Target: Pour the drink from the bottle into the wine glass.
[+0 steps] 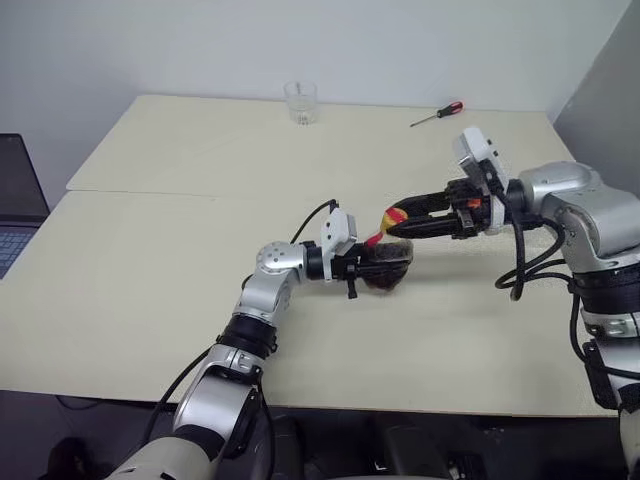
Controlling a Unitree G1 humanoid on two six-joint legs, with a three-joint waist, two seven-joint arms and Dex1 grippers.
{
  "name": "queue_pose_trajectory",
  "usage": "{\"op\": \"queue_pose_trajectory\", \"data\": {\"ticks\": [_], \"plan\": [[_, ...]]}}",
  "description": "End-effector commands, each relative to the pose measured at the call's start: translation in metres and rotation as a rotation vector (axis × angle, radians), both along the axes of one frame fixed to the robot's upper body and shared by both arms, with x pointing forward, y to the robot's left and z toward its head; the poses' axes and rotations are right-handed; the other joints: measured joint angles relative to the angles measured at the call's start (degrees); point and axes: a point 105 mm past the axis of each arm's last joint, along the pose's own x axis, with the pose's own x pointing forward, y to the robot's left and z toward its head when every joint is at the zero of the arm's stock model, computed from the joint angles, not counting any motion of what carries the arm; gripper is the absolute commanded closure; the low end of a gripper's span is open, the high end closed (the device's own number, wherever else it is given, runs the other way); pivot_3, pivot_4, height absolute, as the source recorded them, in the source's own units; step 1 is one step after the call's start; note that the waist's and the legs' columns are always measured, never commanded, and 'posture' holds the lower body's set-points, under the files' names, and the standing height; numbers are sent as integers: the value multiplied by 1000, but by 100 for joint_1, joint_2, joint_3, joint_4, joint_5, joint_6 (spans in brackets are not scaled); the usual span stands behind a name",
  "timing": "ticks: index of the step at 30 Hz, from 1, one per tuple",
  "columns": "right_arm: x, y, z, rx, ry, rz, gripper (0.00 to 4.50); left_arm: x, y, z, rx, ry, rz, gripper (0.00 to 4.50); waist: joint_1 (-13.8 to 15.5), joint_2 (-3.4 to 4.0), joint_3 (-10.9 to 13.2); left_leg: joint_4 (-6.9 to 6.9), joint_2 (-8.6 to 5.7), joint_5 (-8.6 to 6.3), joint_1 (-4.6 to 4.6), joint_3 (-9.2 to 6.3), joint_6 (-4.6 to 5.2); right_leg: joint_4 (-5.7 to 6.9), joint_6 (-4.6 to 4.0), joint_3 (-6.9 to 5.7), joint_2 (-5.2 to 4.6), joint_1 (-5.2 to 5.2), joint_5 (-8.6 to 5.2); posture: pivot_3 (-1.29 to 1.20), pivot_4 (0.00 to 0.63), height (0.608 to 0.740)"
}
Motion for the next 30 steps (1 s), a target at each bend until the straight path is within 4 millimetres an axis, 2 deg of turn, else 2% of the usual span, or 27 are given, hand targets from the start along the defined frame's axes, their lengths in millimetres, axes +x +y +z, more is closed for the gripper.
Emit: {"op": "queue_pose_trajectory", "data": {"ticks": [1, 5, 6, 7, 13, 16, 20, 23, 26, 27, 30], "plan": [[-30, 9, 24, 44, -60, 104, 1813, -1, -9, 21, -52, -53, -9, 3681, 7, 0, 0, 0, 0, 0, 0, 0, 0, 0, 0, 0, 0, 0, 0, 0, 150, 740], [-49, 4, 48, 144, -103, 83, 391, -2, -15, 24, -55, -56, -31, 3682, 8, 0, 0, 0, 0, 0, -1, -2, 0, 2, 0, -2, 1, 1, 0, 0, 150, 740], [-53, 3, 51, 162, -115, 69, 92, -2, -16, 25, -58, -57, -37, 3682, 8, 0, 0, 0, 0, 0, -1, -3, 0, 3, 0, -1, 1, 1, 0, 0, 150, 740], [-55, 1, 53, 168, -127, 41, 0, -2, -18, 26, -62, -59, -41, 3688, 8, 0, 0, 0, 0, 0, 0, -4, 0, 4, 0, -2, 2, 1, 0, 0, 150, 740], [-43, -20, 58, 251, -221, -350, 0, -3, -22, 26, -67, -56, -60, 3702, 4, 0, 0, 1, 0, 0, 0, -5, 0, 4, 3, -3, 2, 5, -1, 0, 150, 740], [-42, -24, 59, 343, -231, -518, 0, -4, -21, 23, -63, -52, -65, 3702, -19, 0, -1, 1, 1, 0, 2, -8, 0, 7, 23, 2, 3, 4, -12, 0, 150, 740], [-51, -8, 47, 379, -214, -620, 0, -3, -21, 22, -59, -46, -65, 3702, -17, 2, -1, -1, 6, 1, 2, -9, -1, 8, 24, 5, 6, 6, -12, 0, 150, 740], [-57, 0, 56, 494, -184, -668, 0, -1, -22, 21, -56, -42, -63, 3702, -21, 2, -2, -2, 6, 1, 2, -11, -1, 9, 24, 8, 7, 5, -12, 0, 150, 740], [-52, 8, 58, 585, -125, -761, 0, 3, -24, 20, -53, -36, -52, 3702, -19, 2, -2, 3, 2, 1, 1, -10, -1, 8, 27, 8, 4, 6, -11, 0, 150, 740], [-48, 8, 57, 596, -105, -804, 0, 3, -24, 20, -53, -36, -52, 3702, -18, 2, -2, 3, 2, 1, 1, -10, 0, 8, 30, 9, 4, 6, -10, 0, 150, 740], [-32, 5, 23, 417, -90, -958, 0, 3, -25, 22, -58, -36, -55, 3702, -18, 2, -2, 3, 0, 1, 0, -9, 0, 3, 31, 14, 1, 7, -10, 0, 150, 740]]}}
